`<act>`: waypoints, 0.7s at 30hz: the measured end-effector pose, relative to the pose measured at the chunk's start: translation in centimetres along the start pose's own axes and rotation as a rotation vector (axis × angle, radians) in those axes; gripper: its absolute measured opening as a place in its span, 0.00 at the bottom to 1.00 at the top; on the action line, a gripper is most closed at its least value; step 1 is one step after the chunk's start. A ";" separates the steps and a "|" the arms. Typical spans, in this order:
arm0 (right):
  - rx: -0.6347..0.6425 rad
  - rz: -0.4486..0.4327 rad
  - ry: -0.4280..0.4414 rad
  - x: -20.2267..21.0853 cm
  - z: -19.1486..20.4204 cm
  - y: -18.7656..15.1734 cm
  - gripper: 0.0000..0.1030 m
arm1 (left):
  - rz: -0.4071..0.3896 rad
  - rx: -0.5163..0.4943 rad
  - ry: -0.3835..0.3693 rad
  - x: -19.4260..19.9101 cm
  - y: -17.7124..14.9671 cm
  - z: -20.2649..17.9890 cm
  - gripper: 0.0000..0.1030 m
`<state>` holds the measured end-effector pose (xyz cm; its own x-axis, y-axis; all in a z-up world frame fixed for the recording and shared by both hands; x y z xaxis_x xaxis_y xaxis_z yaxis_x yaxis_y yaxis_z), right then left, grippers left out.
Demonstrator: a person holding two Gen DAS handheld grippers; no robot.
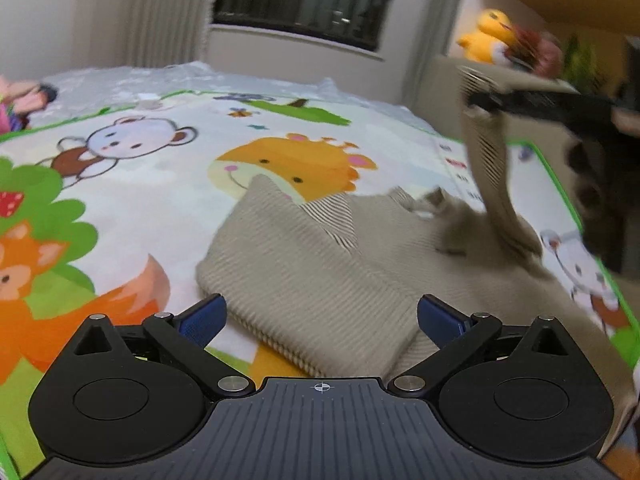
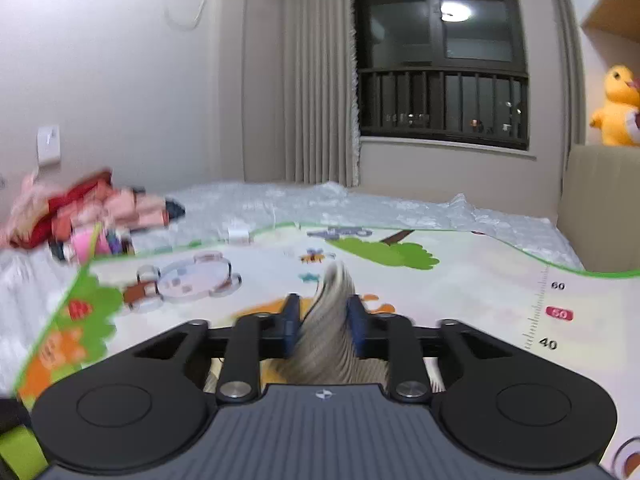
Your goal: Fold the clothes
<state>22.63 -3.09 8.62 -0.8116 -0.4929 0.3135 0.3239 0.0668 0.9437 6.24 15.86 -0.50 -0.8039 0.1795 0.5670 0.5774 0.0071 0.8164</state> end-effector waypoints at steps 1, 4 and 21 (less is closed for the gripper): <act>-0.011 -0.011 -0.007 0.4 -0.4 0.2 0.34 | 0.005 -0.033 -0.003 0.0 -0.2 -0.5 1.00; -0.028 -0.015 -0.027 1.4 -1.5 0.2 0.42 | 0.015 -0.148 0.012 -0.4 -1.1 -2.3 1.00; -0.217 0.297 0.335 4.9 5.1 -10.0 0.53 | -0.088 0.002 0.011 -1.1 2.7 1.0 0.11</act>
<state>12.87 -1.74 1.24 -0.4794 -0.7342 0.4807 0.6404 0.0818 0.7637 8.80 16.71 0.97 -0.8529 0.1675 0.4946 0.5051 0.0247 0.8627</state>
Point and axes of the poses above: each gripper's, at about its wrist camera, not at the fingertips, and x roughly against the way its jaws point, z to its left, y to its top, the point moved 4 cm from there along -x, roughly the way its jaws point, and after that the axes turned 4 degrees about -x, right-handed, at the moved point
